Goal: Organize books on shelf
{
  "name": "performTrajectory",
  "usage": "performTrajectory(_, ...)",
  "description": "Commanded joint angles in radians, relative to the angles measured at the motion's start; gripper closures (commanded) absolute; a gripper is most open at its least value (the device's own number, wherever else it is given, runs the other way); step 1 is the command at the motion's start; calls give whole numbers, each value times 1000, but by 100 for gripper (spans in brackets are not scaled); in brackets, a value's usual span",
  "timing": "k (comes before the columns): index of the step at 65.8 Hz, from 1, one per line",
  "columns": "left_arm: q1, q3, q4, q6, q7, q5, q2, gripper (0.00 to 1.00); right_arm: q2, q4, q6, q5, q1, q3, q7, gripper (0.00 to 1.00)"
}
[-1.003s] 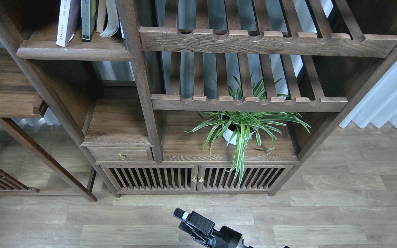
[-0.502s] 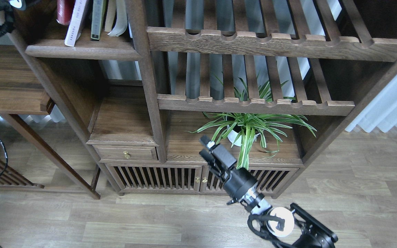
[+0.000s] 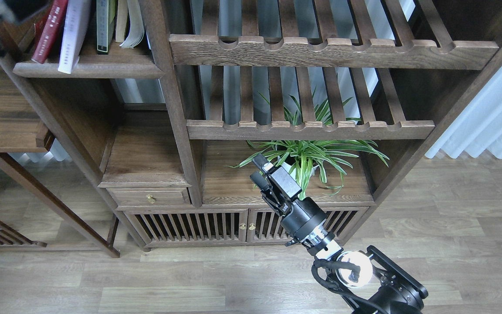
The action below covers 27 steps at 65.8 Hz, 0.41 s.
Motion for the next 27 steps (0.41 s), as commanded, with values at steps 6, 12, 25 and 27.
performTrajectory(6, 184, -24, -50, 0, -12, -18, -7, 1, 0, 0, 0, -6, 3, 1, 0, 0)
performTrajectory(12, 250, -24, -53, 0, -12, -23, -32, 1, 0, 0, 0, -7, 3, 1, -2, 0)
performTrajectory(25, 436, -24, -45, 0, -12, -44, -183, 1, 0, 0, 0, -12, 3, 1, -5, 0)
performTrajectory(27, 513, -24, -31, 0, -12, -61, -252, 0, 0, -1, 0, -12, 5, 1, -5, 0)
